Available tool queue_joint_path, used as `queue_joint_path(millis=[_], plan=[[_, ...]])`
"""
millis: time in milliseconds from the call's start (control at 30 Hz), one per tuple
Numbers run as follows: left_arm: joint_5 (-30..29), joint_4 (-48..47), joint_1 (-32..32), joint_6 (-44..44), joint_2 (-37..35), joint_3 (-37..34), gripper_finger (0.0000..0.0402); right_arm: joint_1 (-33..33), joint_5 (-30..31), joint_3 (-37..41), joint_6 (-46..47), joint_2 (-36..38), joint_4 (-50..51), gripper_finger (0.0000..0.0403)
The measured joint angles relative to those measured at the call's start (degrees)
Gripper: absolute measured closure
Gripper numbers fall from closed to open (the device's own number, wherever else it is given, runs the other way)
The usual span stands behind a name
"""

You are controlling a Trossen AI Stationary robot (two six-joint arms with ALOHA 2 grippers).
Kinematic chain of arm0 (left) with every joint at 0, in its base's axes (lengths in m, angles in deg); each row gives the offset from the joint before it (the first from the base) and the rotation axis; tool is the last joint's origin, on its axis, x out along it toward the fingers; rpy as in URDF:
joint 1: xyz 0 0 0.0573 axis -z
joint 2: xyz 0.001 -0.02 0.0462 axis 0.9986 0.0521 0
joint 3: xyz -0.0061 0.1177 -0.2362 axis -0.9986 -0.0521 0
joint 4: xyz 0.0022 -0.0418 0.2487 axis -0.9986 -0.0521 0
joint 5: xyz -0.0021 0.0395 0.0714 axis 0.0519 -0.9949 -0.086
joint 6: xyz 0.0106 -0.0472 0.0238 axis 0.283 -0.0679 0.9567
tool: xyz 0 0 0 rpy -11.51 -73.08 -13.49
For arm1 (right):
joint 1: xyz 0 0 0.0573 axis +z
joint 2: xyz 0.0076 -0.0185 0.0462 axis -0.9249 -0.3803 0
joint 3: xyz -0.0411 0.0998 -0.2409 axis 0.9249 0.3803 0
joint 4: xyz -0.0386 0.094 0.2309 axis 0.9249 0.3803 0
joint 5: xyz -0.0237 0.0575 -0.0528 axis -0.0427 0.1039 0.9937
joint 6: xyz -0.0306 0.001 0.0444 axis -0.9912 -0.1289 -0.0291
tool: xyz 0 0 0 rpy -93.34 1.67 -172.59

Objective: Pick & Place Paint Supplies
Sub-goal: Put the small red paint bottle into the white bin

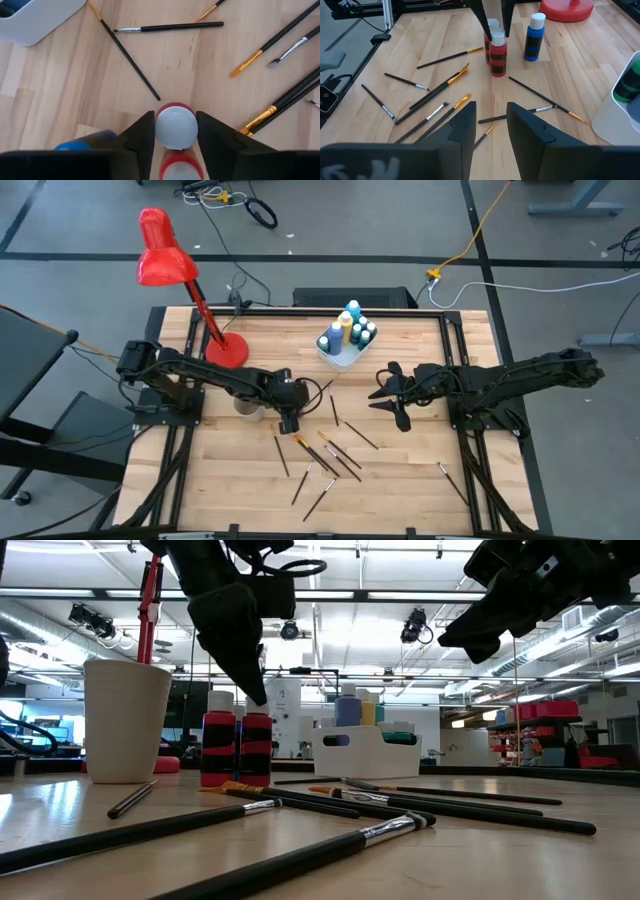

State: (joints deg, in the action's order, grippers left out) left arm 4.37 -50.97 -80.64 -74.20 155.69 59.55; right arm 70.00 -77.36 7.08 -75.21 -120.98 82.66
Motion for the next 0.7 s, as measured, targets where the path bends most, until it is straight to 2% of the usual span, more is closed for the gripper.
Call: queue_joint_path(millis=[167,300,500,700], plan=[[0.2,0.4,0.0,0.3,0.0,0.0,0.0275,0.0,0.0,0.0,0.0,0.0,0.0,0.0292],[-1.7,2.2,0.0,4.4,0.1,0.6,0.0272,0.0,0.0,0.0,0.0,0.0,0.0,0.0292],[-2.4,2.6,-2.0,10.7,0.1,9.1,0.0274,0.0,0.0,0.0,-0.1,0.0,0.0,0.0292],[-2.3,4.0,-8.6,14.5,0.1,16.9,0.0273,0.0,0.0,-0.1,-0.1,0.0,-0.1,0.0292]])
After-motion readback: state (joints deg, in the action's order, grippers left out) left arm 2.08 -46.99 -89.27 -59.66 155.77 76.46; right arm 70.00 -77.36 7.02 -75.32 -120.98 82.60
